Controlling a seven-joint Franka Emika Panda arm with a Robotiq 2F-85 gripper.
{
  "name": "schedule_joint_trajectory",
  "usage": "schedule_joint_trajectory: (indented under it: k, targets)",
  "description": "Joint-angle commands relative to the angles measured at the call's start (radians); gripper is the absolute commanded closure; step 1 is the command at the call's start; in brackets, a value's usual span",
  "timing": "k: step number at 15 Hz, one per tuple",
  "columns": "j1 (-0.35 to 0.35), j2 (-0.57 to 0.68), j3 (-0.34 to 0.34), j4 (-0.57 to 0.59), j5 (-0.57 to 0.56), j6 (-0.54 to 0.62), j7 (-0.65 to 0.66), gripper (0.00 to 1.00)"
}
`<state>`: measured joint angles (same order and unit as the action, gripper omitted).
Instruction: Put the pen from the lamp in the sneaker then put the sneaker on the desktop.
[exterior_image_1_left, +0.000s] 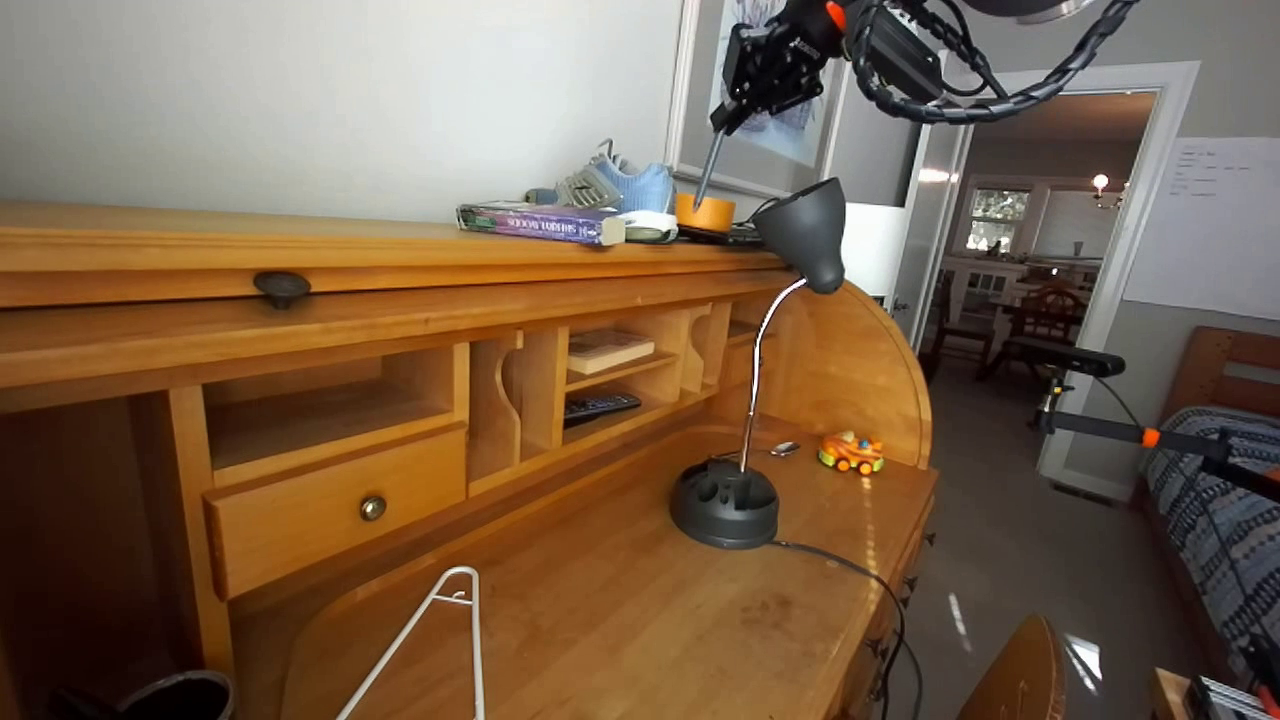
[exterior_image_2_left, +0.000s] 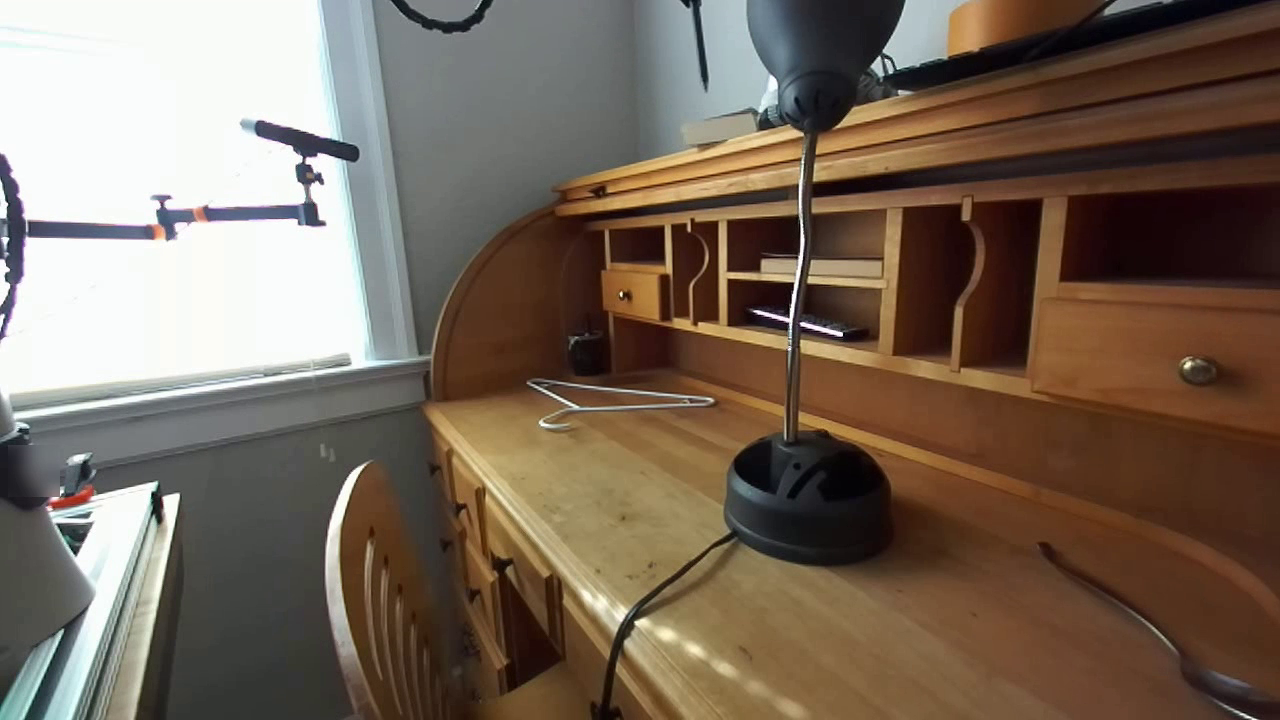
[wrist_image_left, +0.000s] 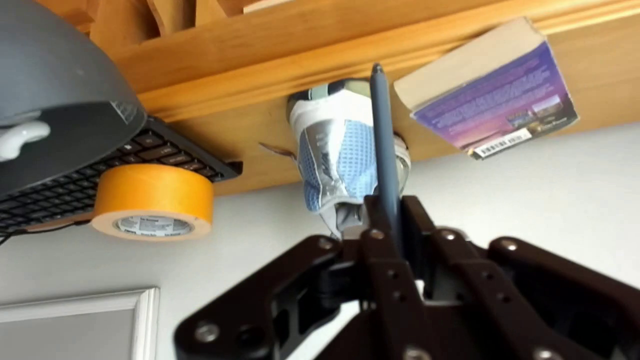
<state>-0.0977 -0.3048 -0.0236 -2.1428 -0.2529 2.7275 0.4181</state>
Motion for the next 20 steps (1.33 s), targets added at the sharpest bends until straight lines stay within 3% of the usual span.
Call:
schedule_joint_trajectory:
  k: [1, 12, 20]
  targets:
    - [-0.019, 0.036, 0.009, 0.067, 0.065, 0.038, -0.048, 0.97]
    - [-0.009, 0.211, -0.038, 0.262, 0.065, 0.139, -0.028, 0.97]
    - [-0.009, 0.378, -0.038, 0.419, 0.144, 0.109, -0.056, 0.97]
